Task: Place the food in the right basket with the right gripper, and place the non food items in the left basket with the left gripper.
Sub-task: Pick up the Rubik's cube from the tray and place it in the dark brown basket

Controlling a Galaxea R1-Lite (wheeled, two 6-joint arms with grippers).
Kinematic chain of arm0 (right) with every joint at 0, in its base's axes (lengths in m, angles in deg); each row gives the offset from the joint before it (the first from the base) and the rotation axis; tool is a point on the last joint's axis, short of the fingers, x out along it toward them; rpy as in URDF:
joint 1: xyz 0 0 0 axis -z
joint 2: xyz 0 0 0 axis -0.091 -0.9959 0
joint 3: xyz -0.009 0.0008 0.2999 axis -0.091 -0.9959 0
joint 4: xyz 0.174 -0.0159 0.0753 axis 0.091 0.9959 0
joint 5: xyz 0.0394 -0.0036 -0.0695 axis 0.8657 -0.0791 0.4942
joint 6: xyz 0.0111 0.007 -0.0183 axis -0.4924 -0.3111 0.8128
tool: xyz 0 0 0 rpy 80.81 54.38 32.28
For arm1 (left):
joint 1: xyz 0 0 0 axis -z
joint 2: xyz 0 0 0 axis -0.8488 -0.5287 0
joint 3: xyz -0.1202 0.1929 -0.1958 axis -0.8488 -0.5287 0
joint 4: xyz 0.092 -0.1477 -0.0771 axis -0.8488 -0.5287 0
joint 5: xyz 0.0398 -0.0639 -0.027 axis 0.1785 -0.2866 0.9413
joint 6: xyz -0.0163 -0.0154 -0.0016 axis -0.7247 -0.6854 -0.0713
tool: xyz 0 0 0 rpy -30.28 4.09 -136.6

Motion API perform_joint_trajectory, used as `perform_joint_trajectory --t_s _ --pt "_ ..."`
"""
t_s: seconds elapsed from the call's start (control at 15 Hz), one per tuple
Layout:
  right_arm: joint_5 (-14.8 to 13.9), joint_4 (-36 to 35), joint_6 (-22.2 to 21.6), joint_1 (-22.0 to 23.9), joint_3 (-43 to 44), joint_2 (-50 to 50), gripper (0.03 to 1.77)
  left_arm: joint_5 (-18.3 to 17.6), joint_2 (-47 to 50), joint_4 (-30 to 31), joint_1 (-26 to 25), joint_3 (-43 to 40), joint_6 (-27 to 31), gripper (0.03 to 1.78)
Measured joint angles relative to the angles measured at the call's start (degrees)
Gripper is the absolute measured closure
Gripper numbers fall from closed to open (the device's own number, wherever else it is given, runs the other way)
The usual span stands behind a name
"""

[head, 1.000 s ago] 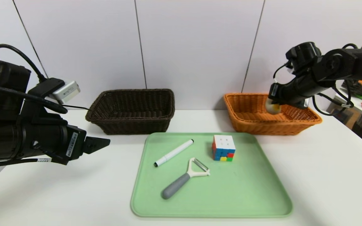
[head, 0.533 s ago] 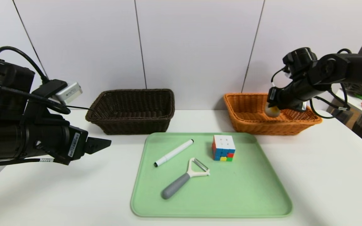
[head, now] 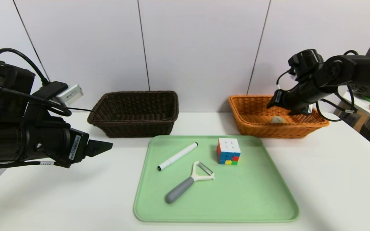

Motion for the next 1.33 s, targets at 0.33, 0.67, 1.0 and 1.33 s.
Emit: perform_joint_trajectory --t_s 0.33,0.67,1.0,1.33 --pt "-0.02 0.0 -0.06 -0.2 0.0 0.44 0.33 -0.02 0.05 0.0 -0.02 0.05 -0.02 0.12" --pt "-0.2 2.18 1.04 -4.62 0.0 7.94 0.21 -0.04 0.44 -0.1 0.04 0.09 -1.82 0.12" --pt "-4.88 14.23 6.11 -17.27 0.07 19.96 0.15 0.24 2.19 -0.21 0.06 -1.02 -2.12 0.12" --pt "-10.74 28.23 0.55 -30.34 0.07 23.89 0.12 0.24 4.84 -0.18 0.04 -2.73 -2.1 0.12"
